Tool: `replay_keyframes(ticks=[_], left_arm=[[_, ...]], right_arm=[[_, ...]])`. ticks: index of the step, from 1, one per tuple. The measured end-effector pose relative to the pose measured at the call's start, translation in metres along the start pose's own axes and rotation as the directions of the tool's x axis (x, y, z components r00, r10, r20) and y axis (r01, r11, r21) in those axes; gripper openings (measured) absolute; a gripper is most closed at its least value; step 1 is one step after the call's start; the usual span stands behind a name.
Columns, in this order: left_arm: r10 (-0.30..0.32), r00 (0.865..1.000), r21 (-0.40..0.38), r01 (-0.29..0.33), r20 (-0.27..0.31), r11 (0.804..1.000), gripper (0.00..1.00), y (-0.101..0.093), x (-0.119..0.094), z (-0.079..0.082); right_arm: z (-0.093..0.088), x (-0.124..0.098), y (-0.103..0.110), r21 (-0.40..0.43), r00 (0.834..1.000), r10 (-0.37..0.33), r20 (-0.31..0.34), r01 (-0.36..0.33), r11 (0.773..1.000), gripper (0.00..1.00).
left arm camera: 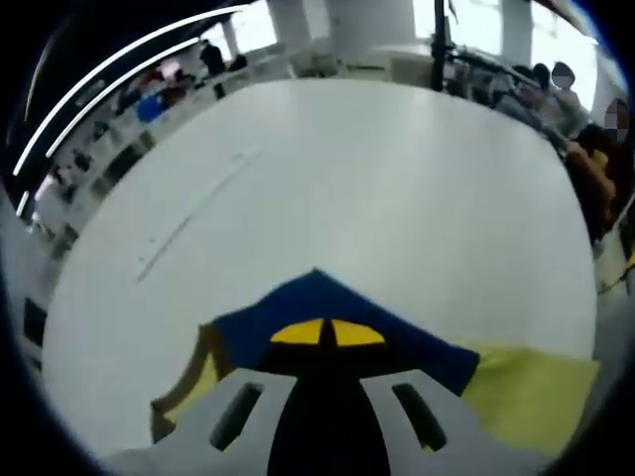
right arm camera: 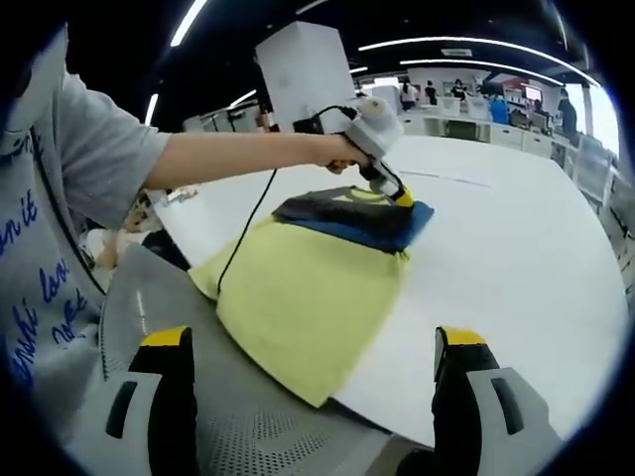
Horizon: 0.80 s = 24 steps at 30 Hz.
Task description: Fold the garment on the visible template until the final outline fits inside the template.
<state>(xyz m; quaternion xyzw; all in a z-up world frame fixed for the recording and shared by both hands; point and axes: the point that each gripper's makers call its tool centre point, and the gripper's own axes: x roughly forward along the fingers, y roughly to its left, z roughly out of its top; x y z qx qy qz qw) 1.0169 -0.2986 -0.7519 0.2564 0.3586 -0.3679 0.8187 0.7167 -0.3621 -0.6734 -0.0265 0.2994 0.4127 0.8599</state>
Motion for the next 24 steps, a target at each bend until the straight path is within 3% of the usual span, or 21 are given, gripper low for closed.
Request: replay_keyframes(ticks=[8, 13, 17, 24], left_arm=[[-0.021, 0.999, -0.004, 0.021, -0.031, 1.0, 0.0, -0.008, 0.014, -0.008], [0.003, 1.0, 0.046, -0.002, -0.019, 0.999, 0.0, -0.006, 0.012, -0.005], [0.008, 1.0, 0.075, -0.007, -0.012, 0.997, 0.11, -0.006, 0.006, -0.003], [-0.016, 1.0, 0.054, 0.016, 0.008, 0.998, 0.18, -0.012, -0.013, -0.001]], right_arm=[[-0.004, -0.001, -0.001, 0.007, 1.0, -0.009, -0.01, 0.009, 1.0, 1.0], [-0.005, 0.0, -0.001, 0.012, 1.0, -0.012, -0.012, 0.012, 1.0, 1.0], [-0.005, 0.0, 0.0, 0.006, 1.0, -0.013, -0.015, 0.013, 1.0, 1.0], [-0.001, -0.002, 0.003, -0.014, 1.0, -0.007, -0.005, 0.007, 1.0, 1.0]])
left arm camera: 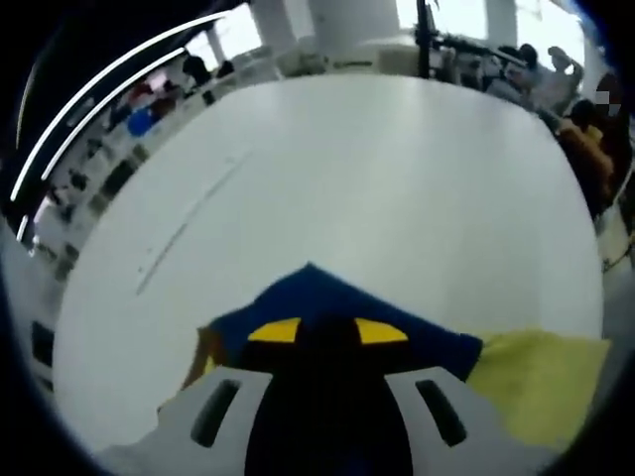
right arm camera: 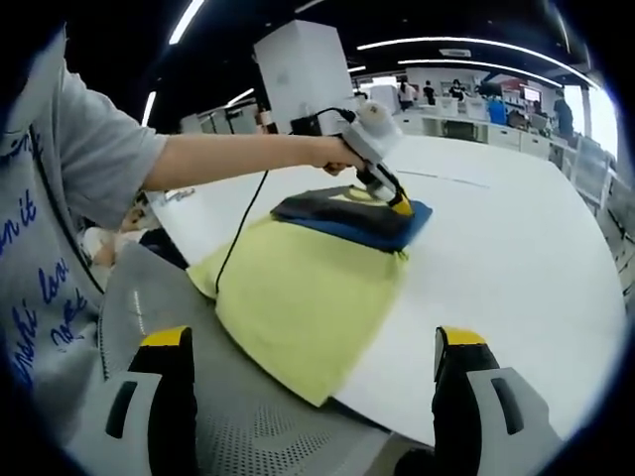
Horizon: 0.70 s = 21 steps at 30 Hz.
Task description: Fold the garment on the visible template until the final outline fits inside the template.
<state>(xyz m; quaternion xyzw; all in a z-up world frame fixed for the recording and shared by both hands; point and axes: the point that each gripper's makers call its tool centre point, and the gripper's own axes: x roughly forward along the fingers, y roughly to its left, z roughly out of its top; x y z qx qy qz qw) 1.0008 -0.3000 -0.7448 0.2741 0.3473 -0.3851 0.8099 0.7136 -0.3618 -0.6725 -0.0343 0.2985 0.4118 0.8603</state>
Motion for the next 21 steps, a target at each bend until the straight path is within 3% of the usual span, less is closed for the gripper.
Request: replay_keyframes(ticks=[2, 7, 9, 12, 17, 21], left_arm=[[-0.015, 1.0, -0.019, 0.015, 0.012, 1.0, 0.17, -0.005, -0.008, 0.002], [-0.014, 1.0, 0.076, 0.013, 0.015, 0.997, 0.09, -0.017, -0.025, 0.001], [-0.038, 0.999, 0.065, 0.037, 0.019, 0.997, 0.06, -0.024, -0.028, -0.002], [-0.098, 0.995, 0.085, 0.1, -0.025, 0.991, 0.06, -0.041, -0.031, -0.012], [-0.114, 0.989, 0.131, 0.125, -0.089, 0.983, 0.07, -0.052, -0.024, -0.032], [-0.128, 0.986, 0.123, 0.141, -0.111, 0.982, 0.08, -0.059, -0.017, -0.041]], right_arm=[[0.001, 0.0, 0.001, -0.005, 1.0, 0.001, 0.002, -0.001, 1.0, 1.0], [0.001, -0.002, 0.005, -0.013, 1.0, 0.008, 0.008, -0.008, 1.0, 1.0], [0.002, -0.002, 0.005, -0.016, 1.0, 0.008, 0.011, -0.008, 1.0, 1.0], [0.002, -0.003, 0.005, -0.019, 1.0, 0.007, 0.014, -0.007, 1.0, 1.0], [0.003, -0.003, 0.007, -0.027, 1.0, 0.013, 0.015, -0.012, 1.0, 1.0], [0.003, -0.004, 0.007, -0.025, 1.0, 0.013, 0.017, -0.012, 1.0, 1.0]])
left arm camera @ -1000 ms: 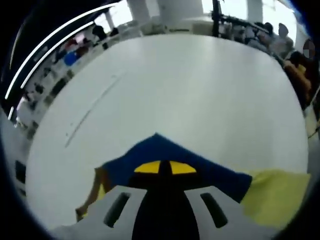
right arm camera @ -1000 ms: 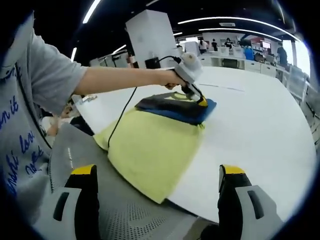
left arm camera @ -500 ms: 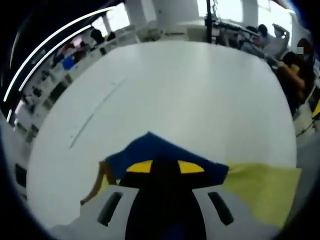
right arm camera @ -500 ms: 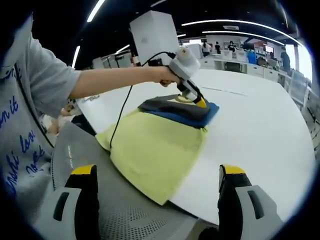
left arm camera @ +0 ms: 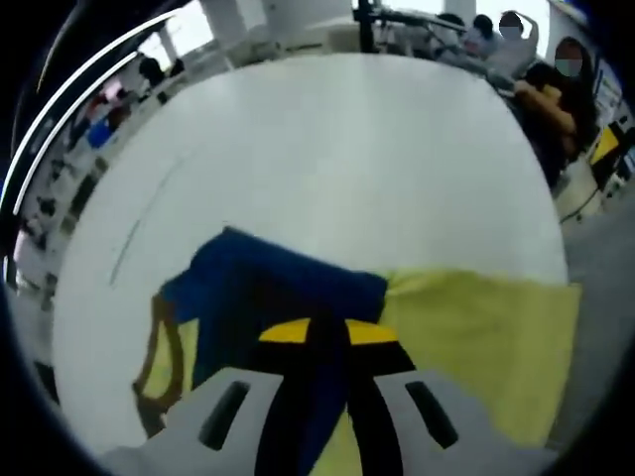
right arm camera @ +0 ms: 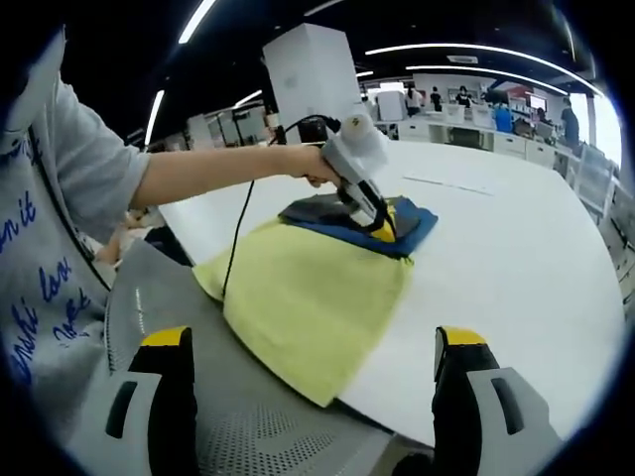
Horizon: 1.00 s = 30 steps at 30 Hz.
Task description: Fold the garment on the visible template until the final outline fits inside the template.
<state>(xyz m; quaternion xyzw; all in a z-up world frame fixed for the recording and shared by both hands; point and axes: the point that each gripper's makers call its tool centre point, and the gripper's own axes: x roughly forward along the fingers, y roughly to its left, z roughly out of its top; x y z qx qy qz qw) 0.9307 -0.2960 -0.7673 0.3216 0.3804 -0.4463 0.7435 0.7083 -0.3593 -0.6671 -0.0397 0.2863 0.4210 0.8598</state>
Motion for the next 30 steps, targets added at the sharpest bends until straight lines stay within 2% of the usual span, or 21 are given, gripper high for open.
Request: replay_keyframes(ticks=[4, 12, 16, 23, 30], left_arm=[[0.036, 0.999, -0.003, -0.036, 0.004, 0.999, 0.09, 0.006, 0.006, -0.002], [0.043, 0.999, -0.002, -0.043, 0.002, 0.999, 0.11, 0.011, 0.01, -0.002], [0.048, 0.999, 0.017, -0.048, -0.007, 0.999, 0.03, 0.012, 0.009, -0.002], [0.053, 0.999, -0.043, -0.053, -0.005, 0.998, 0.0, 0.012, 0.003, 0.0], [0.038, 0.999, -0.09, -0.036, 0.022, 0.995, 0.0, 0.004, -0.015, 0.012]], right_arm=[[-0.002, -0.001, -0.002, 0.003, 1.0, -0.005, -0.006, 0.005, 1.0, 1.0], [-0.001, 0.0, -0.003, 0.008, 1.0, -0.006, -0.003, 0.006, 1.0, 1.0], [0.001, 0.001, -0.003, 0.007, 1.0, -0.003, 0.001, 0.003, 1.0, 1.0], [0.0, 0.001, -0.004, 0.006, 1.0, -0.005, 0.0, 0.005, 1.0, 1.0], [0.0, 0.0, -0.003, 0.003, 1.0, -0.004, 0.001, 0.004, 1.0, 1.0]])
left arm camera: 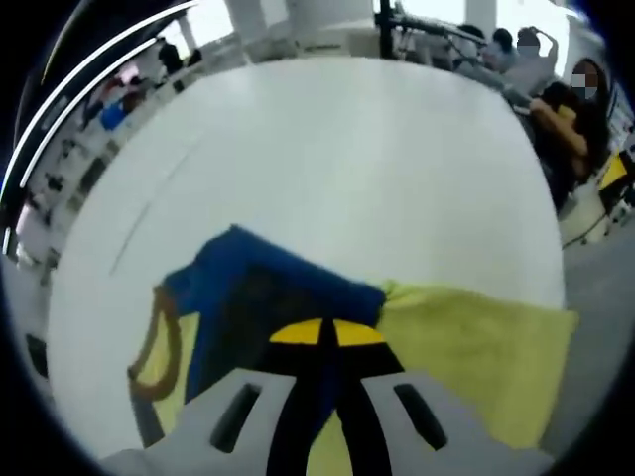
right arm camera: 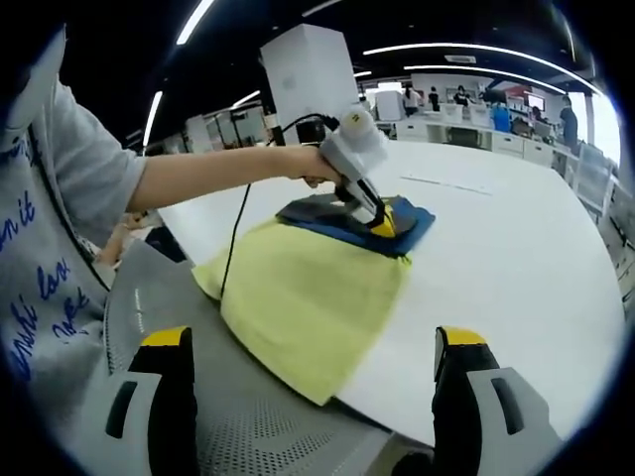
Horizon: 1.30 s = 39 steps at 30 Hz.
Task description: Fold the garment on the visible template until the final outline fits inside the template.
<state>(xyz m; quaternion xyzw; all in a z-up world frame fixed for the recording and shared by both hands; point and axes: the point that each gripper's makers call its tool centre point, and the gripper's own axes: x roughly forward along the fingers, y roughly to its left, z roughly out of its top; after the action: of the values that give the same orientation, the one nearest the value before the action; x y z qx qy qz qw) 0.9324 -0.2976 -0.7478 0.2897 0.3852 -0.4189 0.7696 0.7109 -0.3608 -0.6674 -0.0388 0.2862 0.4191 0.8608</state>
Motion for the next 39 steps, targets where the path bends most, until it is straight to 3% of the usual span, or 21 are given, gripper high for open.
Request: replay_keyframes(ticks=[8, 14, 18, 28, 34, 39], left_arm=[[-0.016, 1.0, -0.023, 0.017, 0.023, 1.0, 0.0, -0.012, -0.01, 0.012], [-0.048, 0.999, -0.042, 0.048, 0.001, 0.998, 0.0, -0.022, -0.005, 0.004], [-0.025, 0.999, -0.09, 0.028, 0.031, 0.996, 0.0, -0.019, 0.004, 0.002], [-0.034, 0.999, -0.057, 0.036, 0.033, 0.998, 0.0, -0.028, 0.014, -0.007], [-0.048, 0.997, -0.069, 0.052, 0.053, 0.996, 0.08, -0.032, 0.015, -0.006], [-0.033, 0.995, -0.065, 0.039, 0.092, 0.997, 0.2, -0.031, 0.001, -0.001]], right_arm=[[0.0, 0.0, 0.003, -0.007, 1.0, 0.008, 0.002, -0.008, 1.0, 1.0], [-0.002, -0.003, 0.001, 0.002, 1.0, -0.001, 0.001, 0.001, 1.0, 1.0], [-0.004, -0.003, 0.001, 0.005, 1.0, -0.005, -0.005, 0.005, 1.0, 1.0], [-0.005, -0.002, 0.003, 0.004, 1.0, -0.002, -0.012, 0.003, 1.0, 1.0], [-0.002, -0.001, 0.005, -0.004, 1.0, 0.0, -0.015, 0.0, 1.0, 1.0], [0.0, 0.001, 0.006, -0.016, 1.0, 0.004, -0.019, -0.005, 1.0, 1.0]])
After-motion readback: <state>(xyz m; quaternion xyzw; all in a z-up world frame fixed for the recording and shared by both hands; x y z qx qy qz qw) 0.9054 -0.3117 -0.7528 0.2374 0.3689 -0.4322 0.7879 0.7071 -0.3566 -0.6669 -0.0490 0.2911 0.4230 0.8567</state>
